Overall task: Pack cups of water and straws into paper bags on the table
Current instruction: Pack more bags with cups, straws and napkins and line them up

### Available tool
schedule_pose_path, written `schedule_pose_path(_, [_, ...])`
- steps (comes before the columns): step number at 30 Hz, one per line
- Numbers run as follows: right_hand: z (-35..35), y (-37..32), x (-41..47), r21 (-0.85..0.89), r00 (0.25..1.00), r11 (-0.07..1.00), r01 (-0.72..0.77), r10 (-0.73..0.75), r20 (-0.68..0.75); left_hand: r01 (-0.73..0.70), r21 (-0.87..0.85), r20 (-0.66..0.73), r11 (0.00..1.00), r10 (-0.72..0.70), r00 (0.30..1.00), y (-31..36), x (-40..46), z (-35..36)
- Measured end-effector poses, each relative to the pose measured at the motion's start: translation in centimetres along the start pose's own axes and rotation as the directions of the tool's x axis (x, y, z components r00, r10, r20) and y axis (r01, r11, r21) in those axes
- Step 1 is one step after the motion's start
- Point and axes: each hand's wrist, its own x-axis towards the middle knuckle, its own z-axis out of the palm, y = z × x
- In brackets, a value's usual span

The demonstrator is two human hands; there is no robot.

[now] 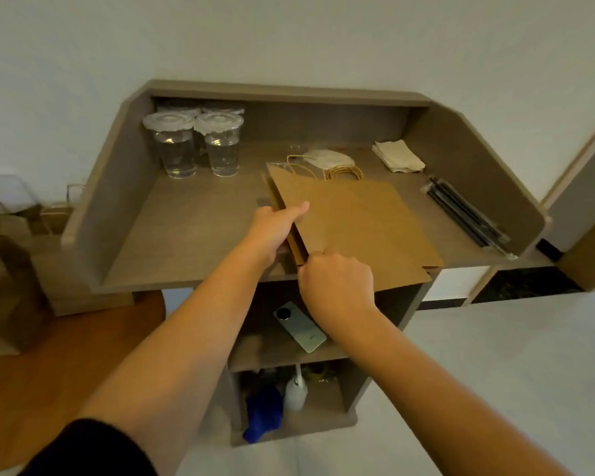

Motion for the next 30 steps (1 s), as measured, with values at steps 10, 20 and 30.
schedule_pose_path(10, [0.8,-2.1,-0.5,0.891,0.918,0.288,-0.352,0.289,0.27,-0.149,-0.022,-0.086,0.989,0.147,0.985,-5.0,-7.9,-6.8])
schedule_pose_path(20, [1.5,-11.1,-5.7,0.751,0.74,-0.154,-0.641,0.134,0.659,-0.063,0.127,-0.082,0.99,0.074,0.994,-13.1,-18.2,-18.6])
schedule_pose_path(30, [3.4,-19.3,-12.5,0.852,0.852,0.137,-0.506,-0.074,0.518,0.2,-0.059,0.218,0.978,-0.182,0.959,-12.6,-22.4,-25.1])
